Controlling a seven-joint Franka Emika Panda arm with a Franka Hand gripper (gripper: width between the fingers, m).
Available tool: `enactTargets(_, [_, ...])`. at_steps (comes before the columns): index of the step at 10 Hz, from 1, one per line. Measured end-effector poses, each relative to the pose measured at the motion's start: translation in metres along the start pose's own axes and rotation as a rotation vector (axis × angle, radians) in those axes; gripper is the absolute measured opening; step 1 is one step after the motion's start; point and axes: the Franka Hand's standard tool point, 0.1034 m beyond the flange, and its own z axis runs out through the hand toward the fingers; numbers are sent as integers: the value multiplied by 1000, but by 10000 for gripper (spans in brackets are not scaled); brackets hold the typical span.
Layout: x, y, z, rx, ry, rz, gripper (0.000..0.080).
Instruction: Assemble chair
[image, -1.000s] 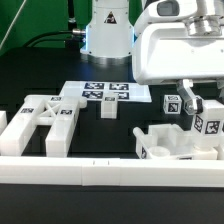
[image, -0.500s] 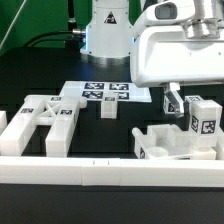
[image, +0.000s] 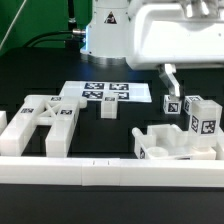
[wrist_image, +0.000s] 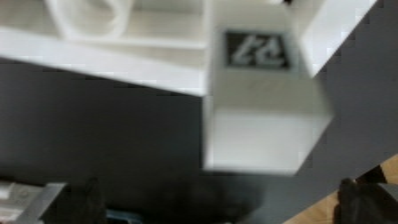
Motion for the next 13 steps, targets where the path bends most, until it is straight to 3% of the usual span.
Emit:
enactTargets(4, [-1,1,0,6,-24,3,649])
enactTargets(5, [-8,-4,5,26,-94,17,649])
enactTargets(7, [-5,-19,9,71,-238,32,649])
enactTargets(11, [-11,-32,8,139,-501,40,649])
enactTargets(13, [-11,-30,10,138,-503,41,649])
